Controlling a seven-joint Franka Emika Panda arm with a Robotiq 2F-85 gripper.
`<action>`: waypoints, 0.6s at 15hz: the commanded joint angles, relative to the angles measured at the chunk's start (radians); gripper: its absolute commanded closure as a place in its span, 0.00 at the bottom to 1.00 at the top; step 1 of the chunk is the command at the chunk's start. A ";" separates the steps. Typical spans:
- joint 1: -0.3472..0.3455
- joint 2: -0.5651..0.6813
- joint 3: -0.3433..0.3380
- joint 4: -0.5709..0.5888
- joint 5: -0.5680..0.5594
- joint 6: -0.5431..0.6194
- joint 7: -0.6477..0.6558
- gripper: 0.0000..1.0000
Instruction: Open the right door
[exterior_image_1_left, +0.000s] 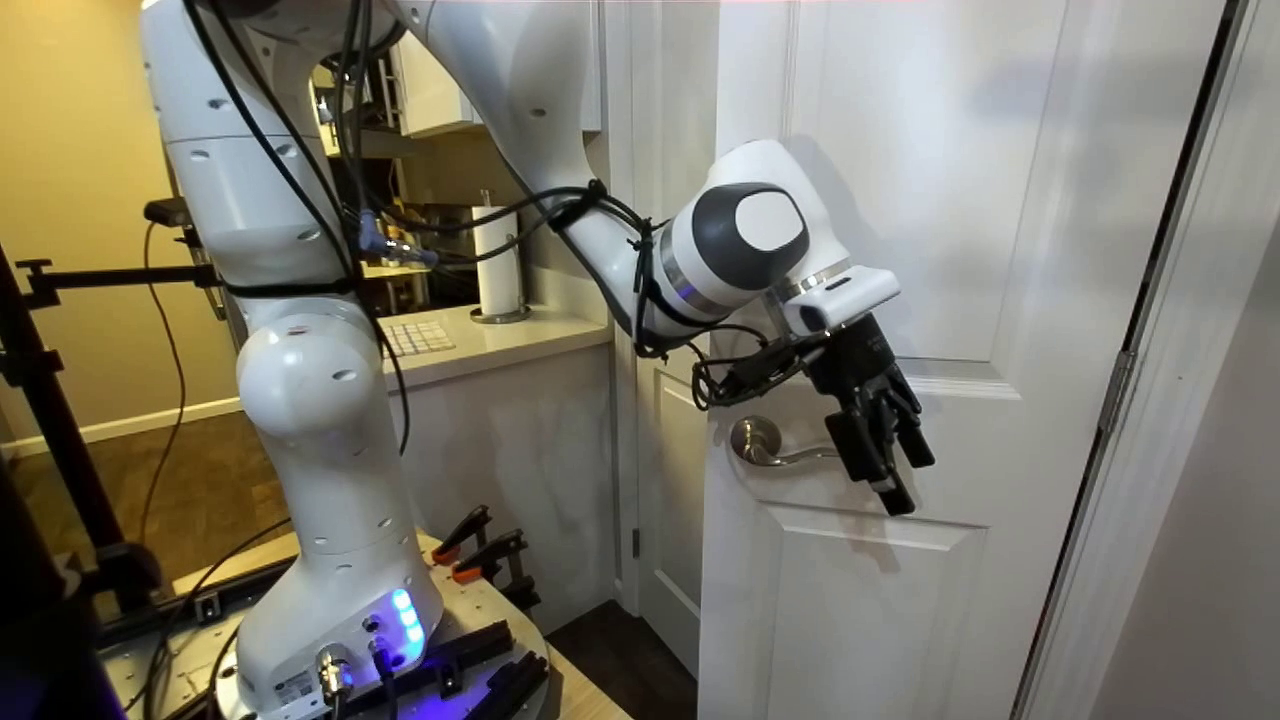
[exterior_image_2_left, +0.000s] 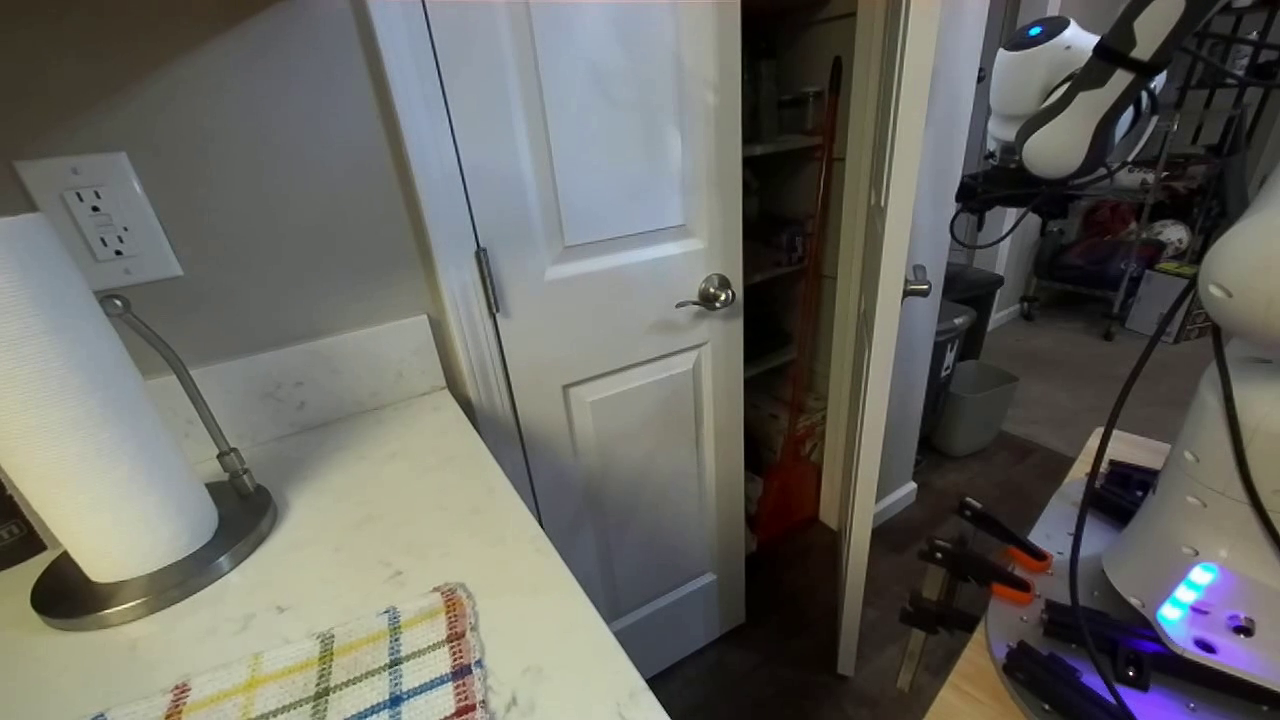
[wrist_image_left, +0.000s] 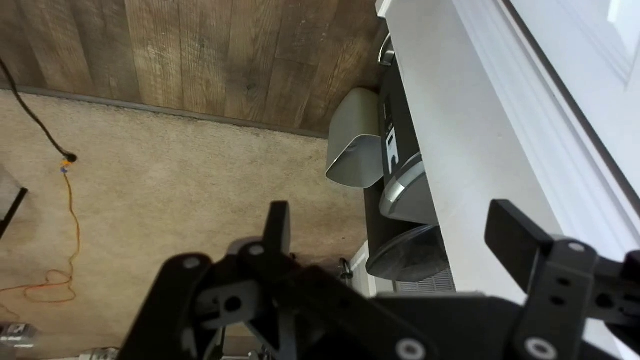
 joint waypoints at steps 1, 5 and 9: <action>-0.051 -0.028 0.069 0.013 -0.062 -0.066 0.076 0.00; -0.088 -0.048 0.127 0.027 -0.067 -0.133 0.102 0.00; -0.104 -0.037 0.150 0.034 -0.024 -0.136 0.064 0.00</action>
